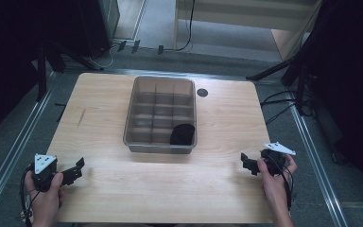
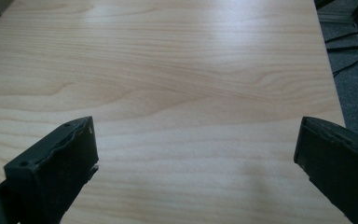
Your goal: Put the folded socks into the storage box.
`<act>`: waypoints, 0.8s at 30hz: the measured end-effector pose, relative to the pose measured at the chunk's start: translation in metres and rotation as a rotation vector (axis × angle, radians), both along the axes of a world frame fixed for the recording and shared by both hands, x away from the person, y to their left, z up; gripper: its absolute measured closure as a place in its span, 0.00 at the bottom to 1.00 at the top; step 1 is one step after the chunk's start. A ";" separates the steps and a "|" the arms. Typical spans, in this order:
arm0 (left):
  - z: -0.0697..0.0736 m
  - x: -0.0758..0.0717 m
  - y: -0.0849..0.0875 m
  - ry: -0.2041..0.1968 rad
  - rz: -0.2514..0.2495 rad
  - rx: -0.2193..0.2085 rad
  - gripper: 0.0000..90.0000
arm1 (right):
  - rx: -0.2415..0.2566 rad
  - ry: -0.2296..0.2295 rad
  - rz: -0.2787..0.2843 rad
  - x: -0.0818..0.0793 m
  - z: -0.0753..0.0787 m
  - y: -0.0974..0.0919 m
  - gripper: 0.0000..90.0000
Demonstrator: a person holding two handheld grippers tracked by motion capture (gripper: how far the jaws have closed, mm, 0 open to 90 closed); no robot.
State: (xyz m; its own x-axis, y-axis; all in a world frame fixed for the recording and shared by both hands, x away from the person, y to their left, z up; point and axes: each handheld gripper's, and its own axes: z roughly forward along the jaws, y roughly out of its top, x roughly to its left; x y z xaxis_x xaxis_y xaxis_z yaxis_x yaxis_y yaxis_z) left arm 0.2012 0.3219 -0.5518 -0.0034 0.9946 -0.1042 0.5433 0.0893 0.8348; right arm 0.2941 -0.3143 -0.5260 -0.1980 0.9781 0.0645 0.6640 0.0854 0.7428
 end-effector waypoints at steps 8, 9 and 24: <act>0.000 0.000 0.000 -0.001 0.003 0.002 0.05 | 0.003 -0.039 0.003 -0.018 -0.009 -0.016 0.00; 0.000 0.000 0.000 -0.001 0.003 0.002 0.05 | 0.002 -0.044 0.001 -0.021 -0.010 -0.018 0.00; 0.000 0.001 -0.002 0.002 -0.006 0.017 0.05 | 0.054 -0.127 -0.022 -0.052 -0.019 -0.032 0.00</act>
